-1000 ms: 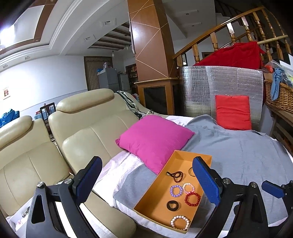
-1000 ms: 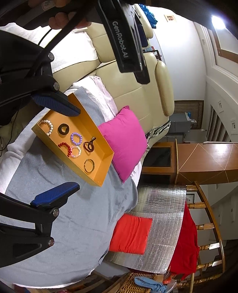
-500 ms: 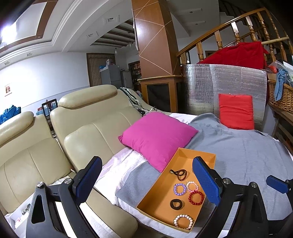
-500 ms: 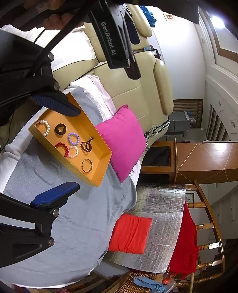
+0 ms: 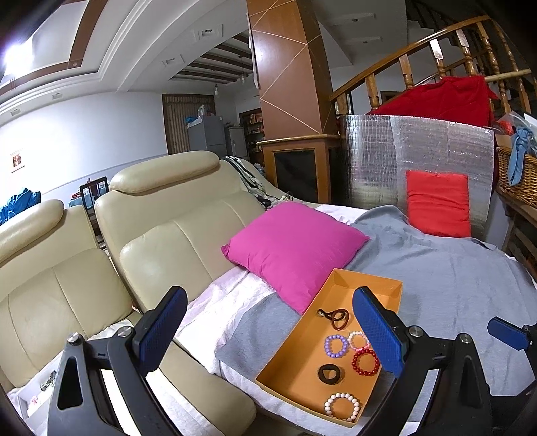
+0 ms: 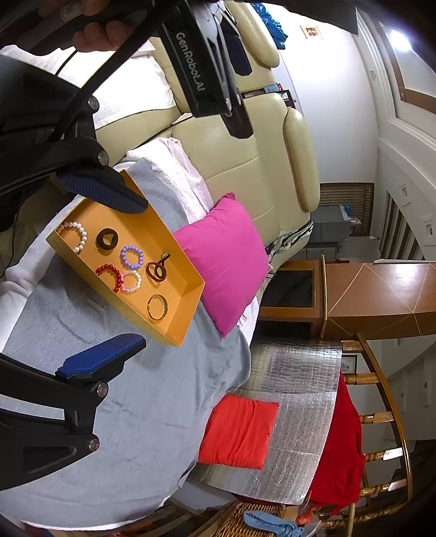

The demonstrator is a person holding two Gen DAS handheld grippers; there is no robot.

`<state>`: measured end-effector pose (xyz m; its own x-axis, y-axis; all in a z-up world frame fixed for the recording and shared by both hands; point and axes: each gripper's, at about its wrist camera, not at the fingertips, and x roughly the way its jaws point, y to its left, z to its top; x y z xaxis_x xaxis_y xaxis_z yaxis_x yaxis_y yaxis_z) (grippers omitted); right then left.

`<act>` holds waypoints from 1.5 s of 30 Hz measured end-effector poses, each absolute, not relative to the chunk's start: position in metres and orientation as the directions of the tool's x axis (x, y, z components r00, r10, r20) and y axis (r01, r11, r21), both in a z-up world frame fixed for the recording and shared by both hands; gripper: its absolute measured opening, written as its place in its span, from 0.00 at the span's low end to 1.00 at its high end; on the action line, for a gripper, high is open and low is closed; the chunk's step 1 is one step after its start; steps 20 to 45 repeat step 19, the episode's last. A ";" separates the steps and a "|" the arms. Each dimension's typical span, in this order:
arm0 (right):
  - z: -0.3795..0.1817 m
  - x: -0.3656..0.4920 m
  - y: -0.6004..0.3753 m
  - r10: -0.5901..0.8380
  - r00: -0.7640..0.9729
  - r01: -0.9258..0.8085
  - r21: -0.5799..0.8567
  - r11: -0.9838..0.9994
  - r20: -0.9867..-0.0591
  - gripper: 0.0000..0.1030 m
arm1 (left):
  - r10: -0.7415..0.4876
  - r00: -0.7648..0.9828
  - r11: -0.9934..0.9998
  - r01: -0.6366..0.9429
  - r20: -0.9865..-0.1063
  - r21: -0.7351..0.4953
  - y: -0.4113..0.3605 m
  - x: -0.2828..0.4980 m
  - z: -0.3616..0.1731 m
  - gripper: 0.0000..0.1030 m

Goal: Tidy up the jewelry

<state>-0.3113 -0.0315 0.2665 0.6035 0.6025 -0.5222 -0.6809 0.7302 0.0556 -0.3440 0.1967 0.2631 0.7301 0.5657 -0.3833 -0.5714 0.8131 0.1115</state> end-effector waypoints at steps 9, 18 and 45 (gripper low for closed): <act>0.257 -0.296 -0.034 0.613 0.589 -0.677 0.092 0.730 -0.526 0.75 | 0.580 0.709 0.805 -0.575 -0.402 0.148 0.194 -0.328 0.256 0.96; 0.233 -0.231 -0.106 0.530 0.664 -0.556 0.127 0.822 -0.527 0.78 | 0.471 0.776 0.881 -0.434 -0.420 0.187 0.130 -0.262 0.240 0.96; 0.228 -0.221 -0.118 0.507 0.679 -0.529 0.124 0.839 -0.531 0.83 | 0.411 0.801 0.911 -0.376 -0.435 0.169 0.115 -0.246 0.234 0.96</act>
